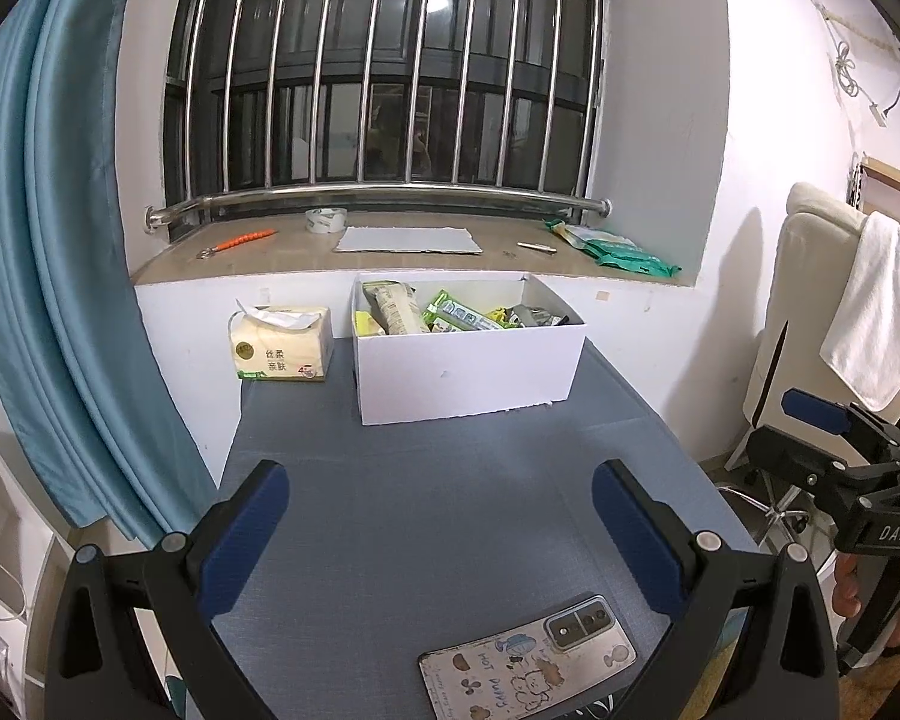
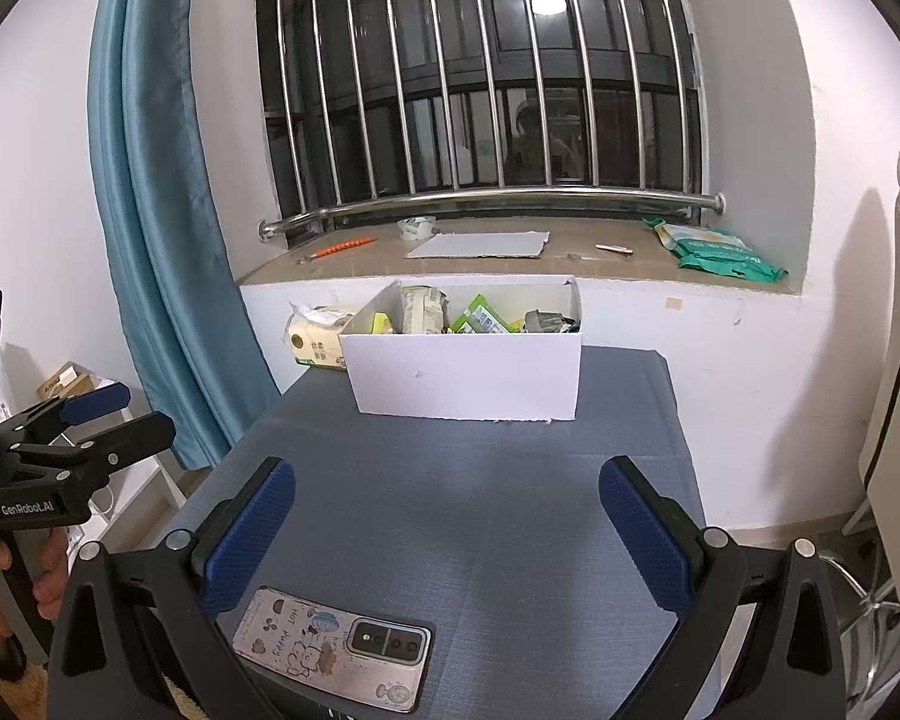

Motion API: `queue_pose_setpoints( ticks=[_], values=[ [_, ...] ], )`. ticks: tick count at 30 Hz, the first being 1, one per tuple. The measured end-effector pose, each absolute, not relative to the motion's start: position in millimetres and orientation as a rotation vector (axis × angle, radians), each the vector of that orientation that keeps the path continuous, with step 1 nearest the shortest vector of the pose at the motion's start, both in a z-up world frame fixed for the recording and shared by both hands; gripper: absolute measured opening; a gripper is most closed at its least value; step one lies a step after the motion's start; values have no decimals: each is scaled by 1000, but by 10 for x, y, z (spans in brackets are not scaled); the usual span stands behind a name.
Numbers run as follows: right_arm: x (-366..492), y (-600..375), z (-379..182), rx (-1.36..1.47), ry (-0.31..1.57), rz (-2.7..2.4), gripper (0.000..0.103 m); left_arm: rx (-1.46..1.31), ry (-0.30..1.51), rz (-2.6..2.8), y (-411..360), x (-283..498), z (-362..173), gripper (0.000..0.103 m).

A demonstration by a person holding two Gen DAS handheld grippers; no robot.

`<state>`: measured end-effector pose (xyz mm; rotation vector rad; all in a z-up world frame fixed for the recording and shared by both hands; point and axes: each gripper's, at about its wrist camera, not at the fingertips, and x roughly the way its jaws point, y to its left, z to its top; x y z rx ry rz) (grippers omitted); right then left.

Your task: Organize snacks

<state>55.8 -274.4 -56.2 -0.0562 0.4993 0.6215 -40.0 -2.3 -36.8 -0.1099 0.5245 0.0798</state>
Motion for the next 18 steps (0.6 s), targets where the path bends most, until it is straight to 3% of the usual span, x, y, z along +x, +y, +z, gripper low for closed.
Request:
queue_pose_setpoints(
  ticks=[18],
  values=[
    [526, -2742, -561, -58, 499, 624, 103, -106, 532, 78, -45, -398, -383, 103]
  ],
)
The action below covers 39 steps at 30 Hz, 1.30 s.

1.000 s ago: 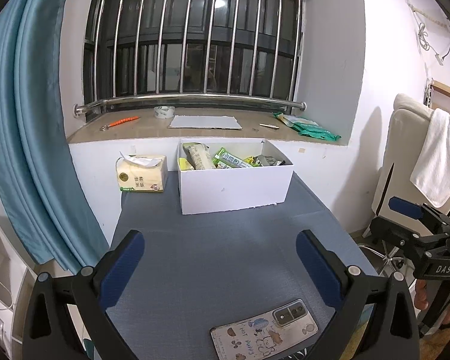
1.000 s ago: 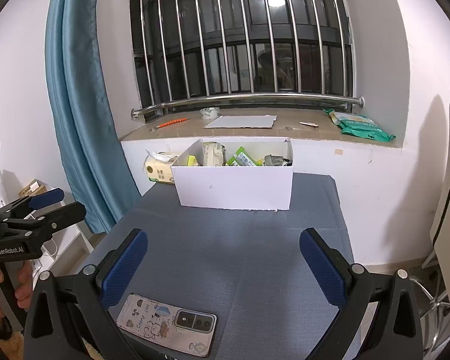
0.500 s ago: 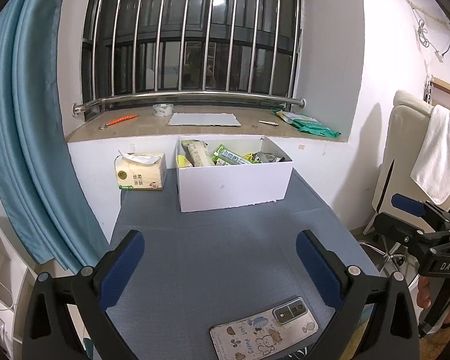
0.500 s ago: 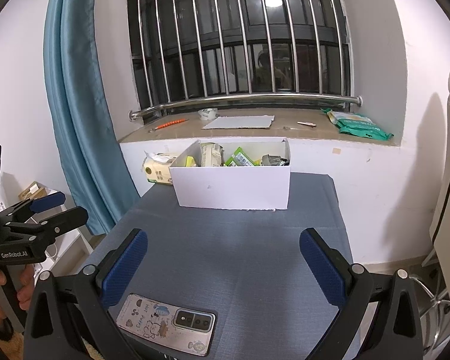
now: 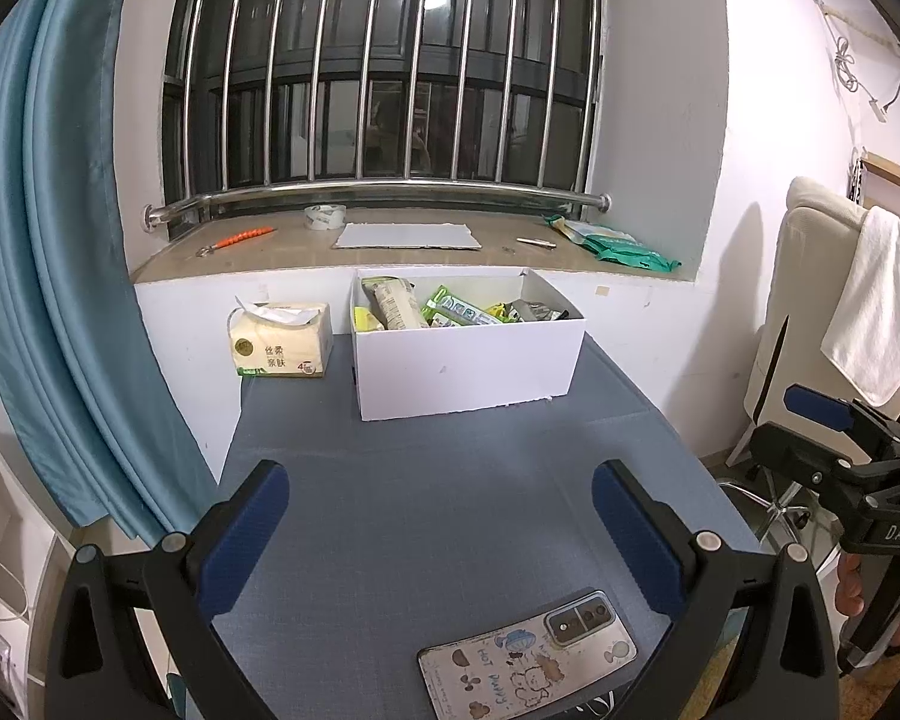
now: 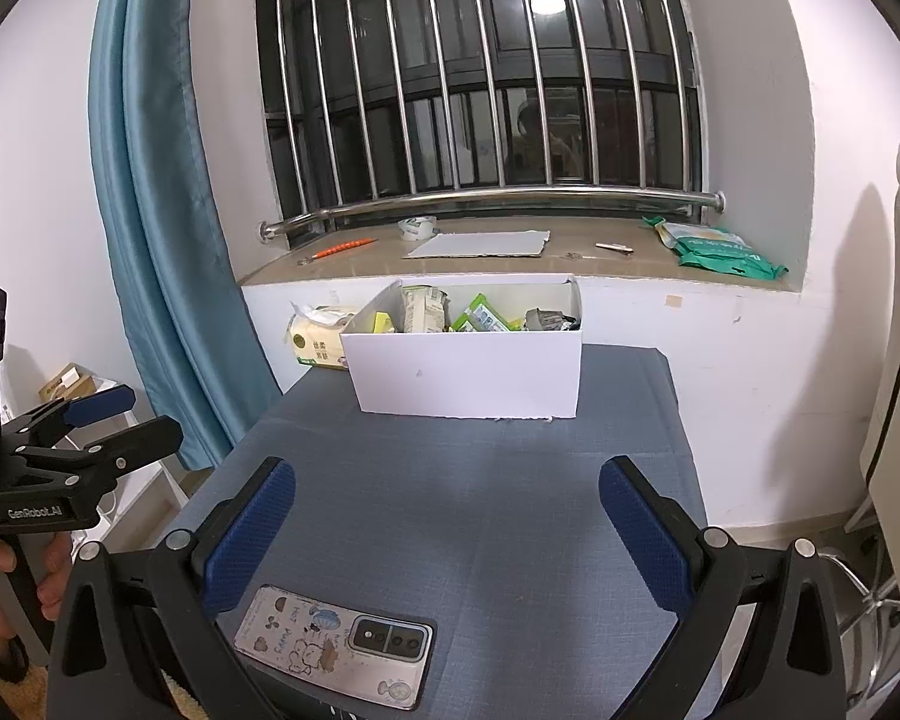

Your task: Organize snacks

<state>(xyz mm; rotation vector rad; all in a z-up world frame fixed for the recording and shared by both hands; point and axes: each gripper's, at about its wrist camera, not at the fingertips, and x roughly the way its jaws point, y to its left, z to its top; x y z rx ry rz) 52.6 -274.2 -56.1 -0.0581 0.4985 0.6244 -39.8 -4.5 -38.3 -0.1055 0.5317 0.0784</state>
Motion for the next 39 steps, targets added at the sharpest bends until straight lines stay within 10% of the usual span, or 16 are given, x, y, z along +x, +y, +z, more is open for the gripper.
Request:
queue_pose_setpoints(
  ticks=[39],
  values=[
    [445, -2721, -543, -63, 489, 638, 103, -102, 537, 75, -87, -429, -372, 103]
  ],
)
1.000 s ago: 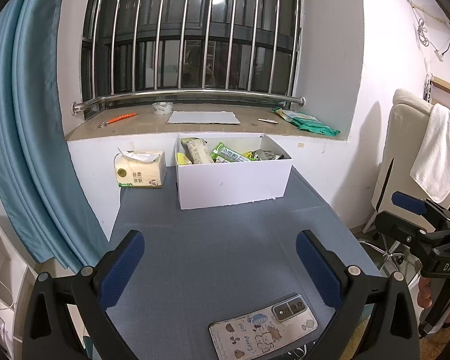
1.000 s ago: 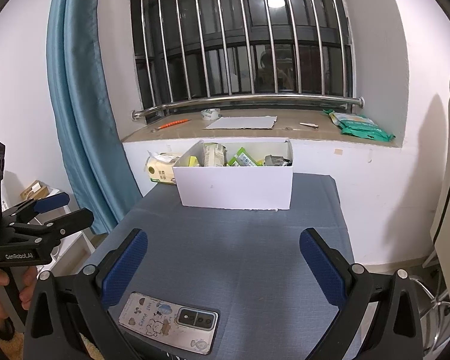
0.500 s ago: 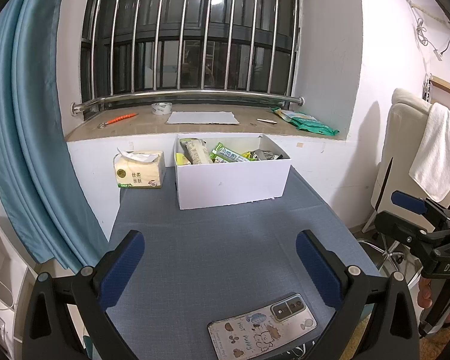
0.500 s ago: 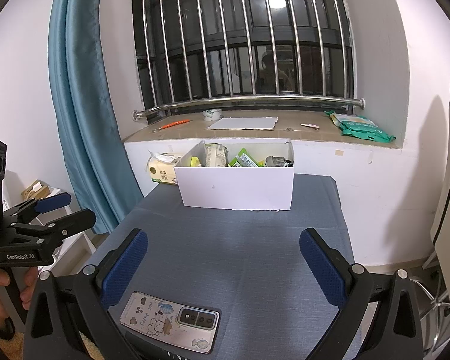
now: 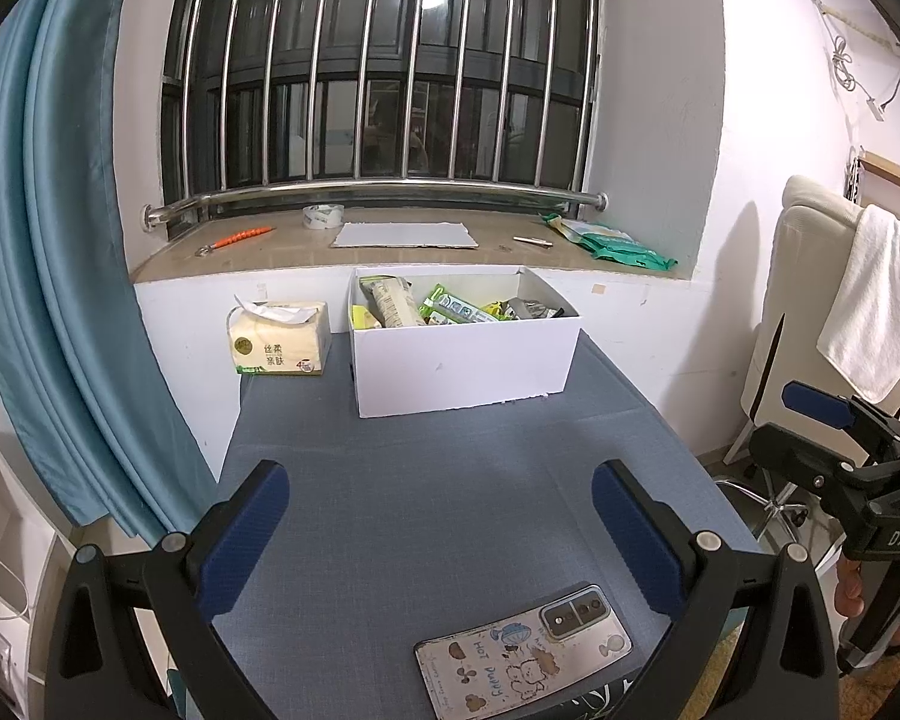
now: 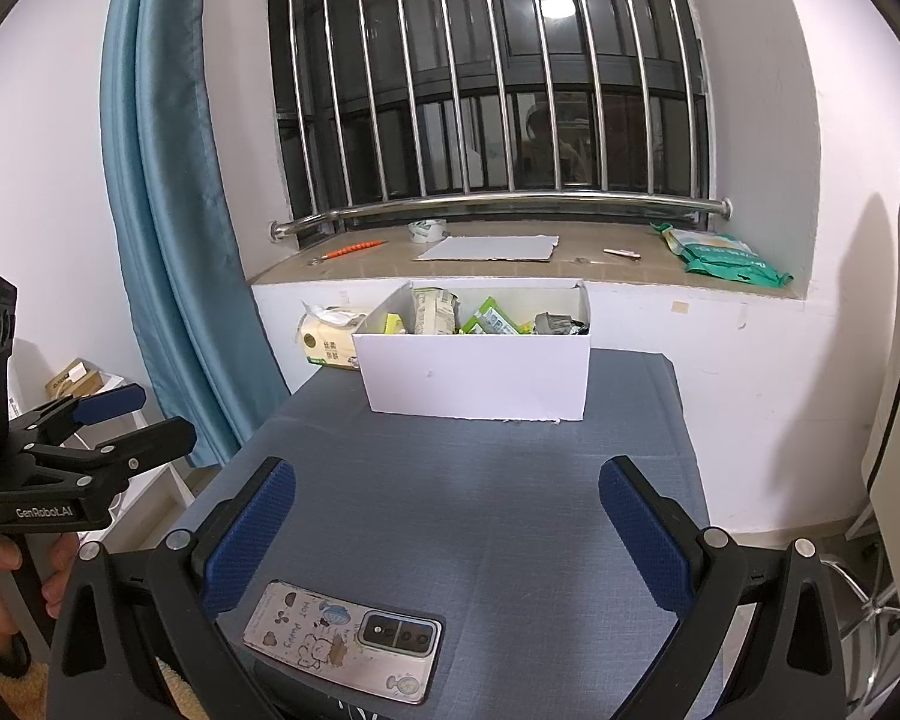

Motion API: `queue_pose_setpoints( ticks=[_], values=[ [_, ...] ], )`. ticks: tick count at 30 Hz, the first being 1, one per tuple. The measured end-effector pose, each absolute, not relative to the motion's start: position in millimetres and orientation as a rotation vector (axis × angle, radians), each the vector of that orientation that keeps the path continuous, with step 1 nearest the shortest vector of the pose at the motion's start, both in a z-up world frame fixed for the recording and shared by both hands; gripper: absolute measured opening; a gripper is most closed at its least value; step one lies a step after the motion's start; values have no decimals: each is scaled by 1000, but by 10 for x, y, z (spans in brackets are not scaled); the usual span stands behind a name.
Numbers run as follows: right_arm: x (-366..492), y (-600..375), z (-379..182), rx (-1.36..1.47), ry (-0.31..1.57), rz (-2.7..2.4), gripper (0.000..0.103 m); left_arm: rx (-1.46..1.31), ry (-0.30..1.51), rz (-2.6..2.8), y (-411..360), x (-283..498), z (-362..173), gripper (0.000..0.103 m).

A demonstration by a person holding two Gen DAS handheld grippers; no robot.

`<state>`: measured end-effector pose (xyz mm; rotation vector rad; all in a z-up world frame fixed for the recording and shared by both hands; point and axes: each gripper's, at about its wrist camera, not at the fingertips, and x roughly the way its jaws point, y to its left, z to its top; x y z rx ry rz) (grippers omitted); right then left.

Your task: Organize snacks

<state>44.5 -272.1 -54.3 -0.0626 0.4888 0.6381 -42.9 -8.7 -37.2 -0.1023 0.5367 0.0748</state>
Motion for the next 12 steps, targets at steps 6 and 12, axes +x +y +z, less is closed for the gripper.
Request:
queue_pose_setpoints(
  ticks=[6, 12],
  values=[
    [431, -2716, -541, -63, 489, 640, 103, -101, 536, 68, -99, -441, -364, 103],
    [426, -2726, -545, -66, 491, 643, 103, -108, 523, 55, -103, -475, -338, 103]
  ],
)
